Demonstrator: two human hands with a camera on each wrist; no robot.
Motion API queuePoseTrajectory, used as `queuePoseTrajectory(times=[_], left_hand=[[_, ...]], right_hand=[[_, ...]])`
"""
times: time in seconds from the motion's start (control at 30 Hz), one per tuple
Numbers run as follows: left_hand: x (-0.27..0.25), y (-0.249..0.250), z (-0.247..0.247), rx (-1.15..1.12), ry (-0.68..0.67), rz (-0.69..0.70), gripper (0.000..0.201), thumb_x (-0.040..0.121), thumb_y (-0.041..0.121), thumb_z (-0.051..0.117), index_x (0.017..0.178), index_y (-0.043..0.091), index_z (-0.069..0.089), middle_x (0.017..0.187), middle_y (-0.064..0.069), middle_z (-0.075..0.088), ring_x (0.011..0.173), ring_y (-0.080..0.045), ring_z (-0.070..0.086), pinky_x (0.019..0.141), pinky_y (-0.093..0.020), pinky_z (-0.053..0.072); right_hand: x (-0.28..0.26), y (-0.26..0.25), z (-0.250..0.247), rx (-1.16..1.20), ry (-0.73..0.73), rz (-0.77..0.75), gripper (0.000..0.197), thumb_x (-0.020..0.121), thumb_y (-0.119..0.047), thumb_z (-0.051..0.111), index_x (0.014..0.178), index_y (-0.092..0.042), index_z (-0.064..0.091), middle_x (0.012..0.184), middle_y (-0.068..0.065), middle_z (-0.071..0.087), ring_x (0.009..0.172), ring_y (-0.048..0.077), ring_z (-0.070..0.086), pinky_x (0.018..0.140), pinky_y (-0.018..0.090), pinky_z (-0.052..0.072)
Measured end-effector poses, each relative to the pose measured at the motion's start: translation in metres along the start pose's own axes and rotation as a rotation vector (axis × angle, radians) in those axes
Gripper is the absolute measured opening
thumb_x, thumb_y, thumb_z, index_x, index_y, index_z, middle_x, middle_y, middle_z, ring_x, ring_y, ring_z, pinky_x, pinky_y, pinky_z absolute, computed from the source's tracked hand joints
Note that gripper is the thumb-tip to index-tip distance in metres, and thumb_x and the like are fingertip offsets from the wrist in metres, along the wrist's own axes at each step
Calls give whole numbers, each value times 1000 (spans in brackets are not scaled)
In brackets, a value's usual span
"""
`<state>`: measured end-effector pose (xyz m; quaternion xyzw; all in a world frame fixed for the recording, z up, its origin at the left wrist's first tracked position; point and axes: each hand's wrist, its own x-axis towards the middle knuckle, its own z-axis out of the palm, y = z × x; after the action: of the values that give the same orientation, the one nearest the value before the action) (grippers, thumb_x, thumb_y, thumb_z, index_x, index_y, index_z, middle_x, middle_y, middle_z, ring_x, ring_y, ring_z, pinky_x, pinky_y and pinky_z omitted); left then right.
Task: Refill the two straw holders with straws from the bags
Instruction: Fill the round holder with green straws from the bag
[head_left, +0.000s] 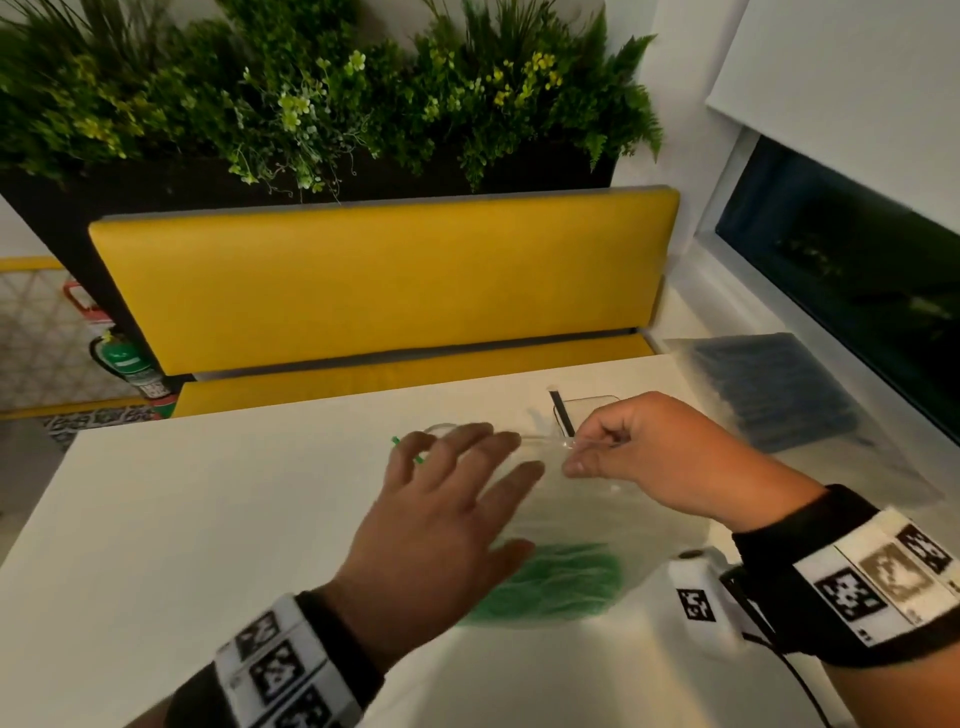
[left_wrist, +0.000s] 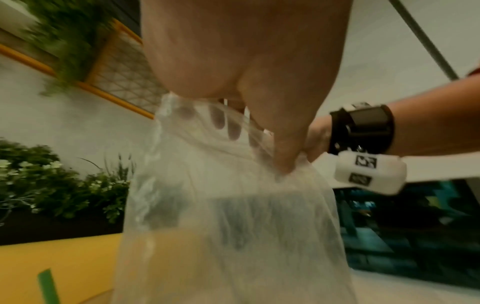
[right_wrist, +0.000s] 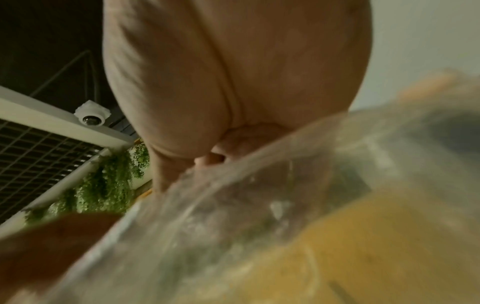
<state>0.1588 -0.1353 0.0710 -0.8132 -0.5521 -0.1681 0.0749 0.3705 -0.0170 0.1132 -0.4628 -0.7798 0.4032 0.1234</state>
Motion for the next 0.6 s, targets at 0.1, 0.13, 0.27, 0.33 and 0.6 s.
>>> queuePoseTrajectory(times=[0.1, 0.13, 0.27, 0.33, 0.6], left_hand=[[-3, 5, 6, 59, 4, 28, 14, 88, 32, 67, 99, 24, 71, 133, -5, 62, 129, -33, 53, 104, -63, 34], [-8, 7, 6, 58, 34, 55, 9, 88, 27, 67, 94, 23, 71, 130, -4, 65, 128, -32, 55, 105, -66, 32], [-45, 22, 16, 89, -24, 267, 5, 86, 22, 67, 81, 24, 67, 73, 6, 68, 75, -15, 69, 107, -61, 40], [-53, 34, 16, 109, -102, 352, 24, 92, 24, 54, 69, 27, 58, 49, 7, 48, 44, -11, 51, 97, -47, 53], [19, 68, 64, -444, -347, -173, 22, 94, 22, 43, 97, 19, 65, 97, -3, 70, 84, -25, 66, 75, -38, 55]], right_hand=[[-3, 1, 3, 8, 73, -15, 11, 86, -42, 68, 82, -32, 72, 79, -11, 72, 71, 5, 62, 74, 32, 53], [-4, 3, 5, -27, 136, -28, 8, 89, -42, 64, 86, -35, 68, 79, -14, 69, 69, 2, 59, 70, 32, 52], [-7, 4, 16, -208, 311, -60, 6, 97, -40, 52, 100, -38, 46, 85, -14, 60, 71, 0, 54, 59, 30, 46], [-9, 7, 27, -261, 303, -106, 12, 97, -37, 53, 99, -36, 42, 86, -11, 60, 72, 3, 56, 59, 28, 48], [-18, 22, 58, -68, 188, -132, 25, 87, -28, 68, 95, -36, 46, 93, -11, 51, 81, 9, 54, 74, 28, 52]])
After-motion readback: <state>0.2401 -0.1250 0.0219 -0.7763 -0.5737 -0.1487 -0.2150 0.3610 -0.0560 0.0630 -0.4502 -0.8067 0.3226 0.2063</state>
